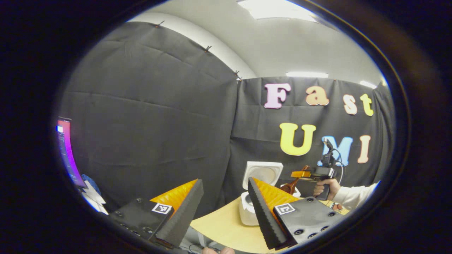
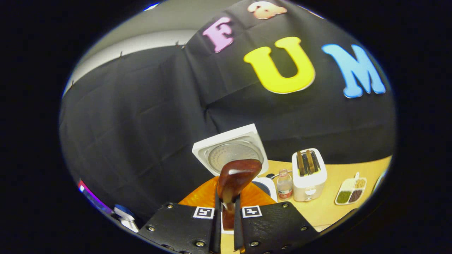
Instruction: Close the left gripper, press the button to open the rice cooker; take a wooden spoon from the chopstick holder with the right hand, scoop a spoonful of rice and pour it into the rice cooker, then put the wooden spoon back into the chopstick holder.
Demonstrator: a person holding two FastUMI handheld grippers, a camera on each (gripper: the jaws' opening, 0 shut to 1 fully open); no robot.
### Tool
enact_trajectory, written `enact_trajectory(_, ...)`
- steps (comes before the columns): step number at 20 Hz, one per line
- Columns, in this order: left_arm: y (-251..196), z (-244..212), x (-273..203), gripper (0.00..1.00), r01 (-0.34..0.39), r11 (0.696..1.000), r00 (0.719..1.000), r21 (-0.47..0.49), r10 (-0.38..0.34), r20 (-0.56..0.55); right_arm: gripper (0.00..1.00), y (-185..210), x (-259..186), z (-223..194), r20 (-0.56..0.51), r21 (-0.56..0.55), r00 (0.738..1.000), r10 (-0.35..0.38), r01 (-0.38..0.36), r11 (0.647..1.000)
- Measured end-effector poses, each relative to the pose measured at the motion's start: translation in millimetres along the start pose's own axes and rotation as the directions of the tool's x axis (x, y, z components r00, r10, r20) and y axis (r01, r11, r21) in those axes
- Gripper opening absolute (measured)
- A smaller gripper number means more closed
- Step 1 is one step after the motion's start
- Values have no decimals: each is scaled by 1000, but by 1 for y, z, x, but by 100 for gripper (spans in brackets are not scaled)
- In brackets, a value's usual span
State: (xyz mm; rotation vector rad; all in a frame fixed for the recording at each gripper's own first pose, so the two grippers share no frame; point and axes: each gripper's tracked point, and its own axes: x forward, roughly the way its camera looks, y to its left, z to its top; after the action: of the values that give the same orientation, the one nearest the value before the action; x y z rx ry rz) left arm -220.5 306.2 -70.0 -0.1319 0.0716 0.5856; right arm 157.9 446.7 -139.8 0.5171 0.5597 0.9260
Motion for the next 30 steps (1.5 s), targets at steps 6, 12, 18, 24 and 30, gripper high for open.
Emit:
enact_trajectory(6,-66,-31,-15,95,243,959,969,-146,-248,-12,14,-57,-158,32,98,89,981,-168,160,983)
enact_trajectory(12,-121,-40,-30,84,328,928,942,-176,-336,-16,14,-145,-261,46,165,137,929,-333,312,940)
enact_trajectory(18,-181,-48,-29,89,299,946,950,-128,-307,-50,14,-276,-289,-6,88,221,904,-419,393,893)
enact_trajectory(24,-240,-73,-27,84,194,978,967,-70,-203,-154,14,-386,-269,-69,-50,217,886,-460,459,861)
enact_trajectory(30,-277,-98,-31,84,180,983,956,40,-165,-243,15,-437,-244,-113,-126,198,863,-489,504,840)
